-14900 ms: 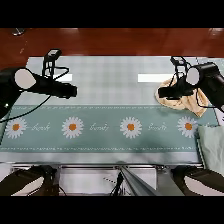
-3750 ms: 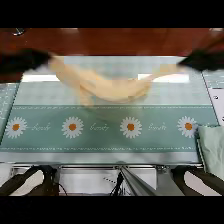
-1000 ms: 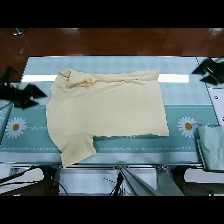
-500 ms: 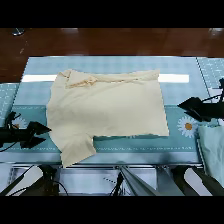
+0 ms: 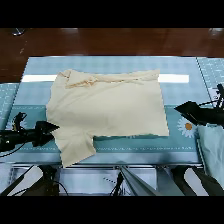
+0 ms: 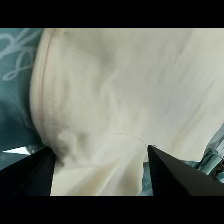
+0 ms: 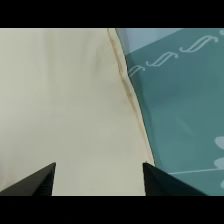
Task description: Fold the shirts.
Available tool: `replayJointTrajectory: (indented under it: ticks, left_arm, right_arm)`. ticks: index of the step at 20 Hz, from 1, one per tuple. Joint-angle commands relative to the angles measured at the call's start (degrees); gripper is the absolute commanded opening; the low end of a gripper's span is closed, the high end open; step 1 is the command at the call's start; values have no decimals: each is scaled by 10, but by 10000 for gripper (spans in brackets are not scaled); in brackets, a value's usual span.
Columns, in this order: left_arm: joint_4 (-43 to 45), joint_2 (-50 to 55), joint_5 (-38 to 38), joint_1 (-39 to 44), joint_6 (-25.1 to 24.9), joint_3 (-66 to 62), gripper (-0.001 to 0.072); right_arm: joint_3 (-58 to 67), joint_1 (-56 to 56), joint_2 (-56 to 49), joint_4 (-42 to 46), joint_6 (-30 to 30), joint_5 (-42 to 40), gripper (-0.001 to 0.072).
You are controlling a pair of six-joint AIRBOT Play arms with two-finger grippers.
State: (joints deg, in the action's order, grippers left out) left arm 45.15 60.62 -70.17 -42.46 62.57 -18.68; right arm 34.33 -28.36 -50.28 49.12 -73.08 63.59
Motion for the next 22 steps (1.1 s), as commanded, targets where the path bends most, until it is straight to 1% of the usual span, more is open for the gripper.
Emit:
replayJointTrajectory:
  ticks: [1,2,3,5,8,10,11,16,22]
  left_arm:
    - [-15,3,35,4,-23,6,575]
    - [-16,3,34,8,-34,6,139]
    - [-23,3,34,12,-50,6,19]
    - [-42,3,36,15,-56,6,19]
    - [-47,3,37,15,-56,-1,19]
    - [-47,3,37,15,-56,-1,18]
    - [-47,3,36,15,-55,-1,19]
    - [-47,3,35,15,-55,-1,19]
    - [-47,3,36,15,-56,-1,19]
  right_arm:
    - [-2,0,1,52,-38,-55,620]
    - [-2,0,1,90,-67,-66,620]
    - [-2,0,0,131,-97,-69,620]
    - [-2,0,-12,179,-122,-37,620]
    - [-2,0,-52,170,-115,59,620]
    - [-2,0,-80,126,-52,118,620]
    - [-2,0,-91,114,-38,134,620]
    - [-2,0,-148,115,-26,156,620]
    - [-2,0,-203,103,-12,135,620]
